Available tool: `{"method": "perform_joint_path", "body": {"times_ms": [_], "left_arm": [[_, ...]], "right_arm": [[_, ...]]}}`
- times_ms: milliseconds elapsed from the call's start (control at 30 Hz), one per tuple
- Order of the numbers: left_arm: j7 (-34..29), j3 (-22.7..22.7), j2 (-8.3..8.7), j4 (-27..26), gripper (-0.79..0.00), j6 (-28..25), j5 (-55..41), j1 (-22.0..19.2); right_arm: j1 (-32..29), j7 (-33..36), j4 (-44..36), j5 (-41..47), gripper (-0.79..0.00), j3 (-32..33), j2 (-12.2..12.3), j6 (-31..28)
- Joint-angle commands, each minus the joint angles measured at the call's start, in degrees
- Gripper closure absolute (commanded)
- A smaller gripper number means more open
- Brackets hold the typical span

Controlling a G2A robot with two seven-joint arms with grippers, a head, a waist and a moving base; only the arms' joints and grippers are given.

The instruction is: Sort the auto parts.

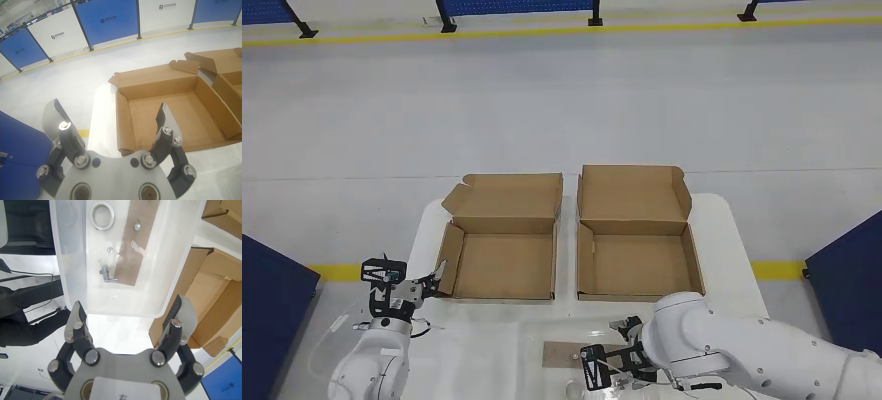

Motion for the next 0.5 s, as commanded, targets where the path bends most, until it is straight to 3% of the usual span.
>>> {"method": "perform_joint_path", "body": {"times_ms": [0, 467], "left_arm": [[0.00, 0.00, 0.00, 0.00, -0.785, 0.00, 0.00, 0.00], [0.00, 0.00, 0.00, 0.00, -0.785, 0.00, 0.00, 0.00]], "right_arm": [[-0.76, -1.38, 0.30, -1.30, -0.785, -0.39, -0.20, -0.18], [-1.86, -1.35, 5.63, -4.69, -0.785, -3.00, -4.18, -0.61]]}}
